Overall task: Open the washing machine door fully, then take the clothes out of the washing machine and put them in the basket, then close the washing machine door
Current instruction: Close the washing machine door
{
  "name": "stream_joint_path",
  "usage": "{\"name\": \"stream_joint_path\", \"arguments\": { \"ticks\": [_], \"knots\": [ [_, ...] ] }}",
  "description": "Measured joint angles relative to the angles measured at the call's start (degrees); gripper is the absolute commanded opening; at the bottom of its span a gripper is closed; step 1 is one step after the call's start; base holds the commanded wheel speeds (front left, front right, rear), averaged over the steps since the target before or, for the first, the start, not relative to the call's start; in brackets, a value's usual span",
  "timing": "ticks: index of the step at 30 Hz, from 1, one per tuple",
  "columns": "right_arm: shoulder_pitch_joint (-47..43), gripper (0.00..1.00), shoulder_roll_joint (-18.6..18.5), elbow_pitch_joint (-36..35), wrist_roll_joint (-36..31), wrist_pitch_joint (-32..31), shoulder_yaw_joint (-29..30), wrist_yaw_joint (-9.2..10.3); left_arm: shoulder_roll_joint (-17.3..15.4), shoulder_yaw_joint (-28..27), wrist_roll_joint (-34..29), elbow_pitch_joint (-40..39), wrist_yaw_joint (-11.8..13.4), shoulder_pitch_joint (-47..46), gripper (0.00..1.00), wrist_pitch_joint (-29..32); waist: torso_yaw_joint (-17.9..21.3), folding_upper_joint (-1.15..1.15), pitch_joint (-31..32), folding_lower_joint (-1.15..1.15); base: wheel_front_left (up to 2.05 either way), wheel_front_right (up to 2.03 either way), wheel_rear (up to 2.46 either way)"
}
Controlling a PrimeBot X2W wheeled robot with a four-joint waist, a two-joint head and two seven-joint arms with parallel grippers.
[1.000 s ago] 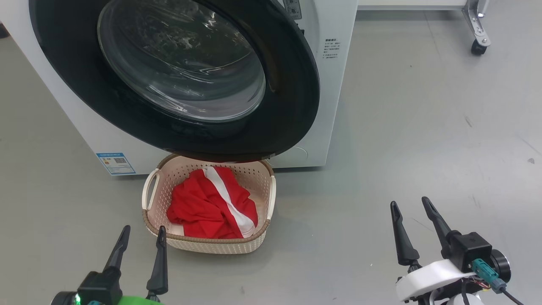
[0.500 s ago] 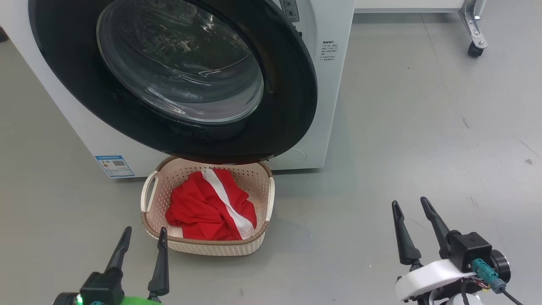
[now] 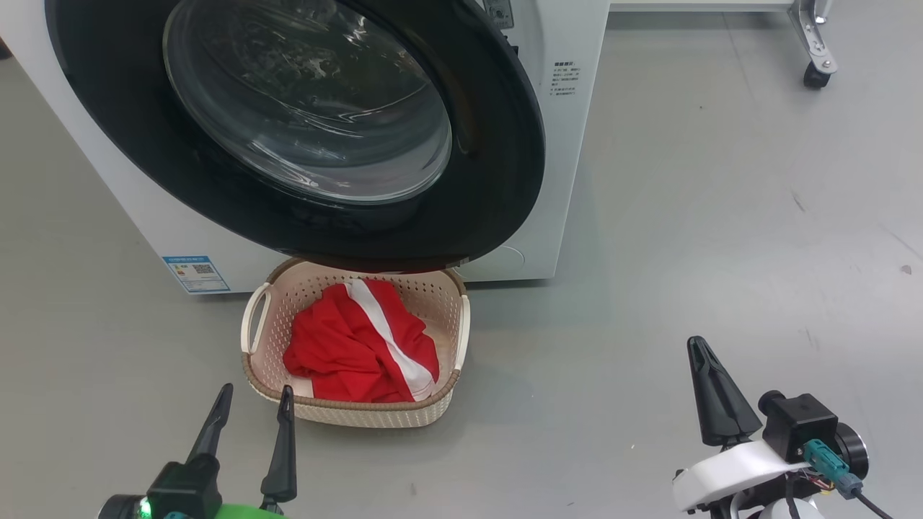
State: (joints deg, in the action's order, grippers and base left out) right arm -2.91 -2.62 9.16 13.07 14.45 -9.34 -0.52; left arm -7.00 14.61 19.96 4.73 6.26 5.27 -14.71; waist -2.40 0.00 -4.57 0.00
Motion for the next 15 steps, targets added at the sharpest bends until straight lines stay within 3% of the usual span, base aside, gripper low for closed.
{"name": "stream_joint_path", "arguments": {
  "ticks": [15],
  "knots": [
    [6.27, 0.00, -2.41, 0.69, -1.33, 0.00, -2.37, -3.50, 0.68, 0.68, -0.92, -1.91, 0.00, -2.82, 1.00, 0.00, -2.75, 0.00, -3.27, 0.00, 0.00, 0.00, 0.00]
  ]
}}
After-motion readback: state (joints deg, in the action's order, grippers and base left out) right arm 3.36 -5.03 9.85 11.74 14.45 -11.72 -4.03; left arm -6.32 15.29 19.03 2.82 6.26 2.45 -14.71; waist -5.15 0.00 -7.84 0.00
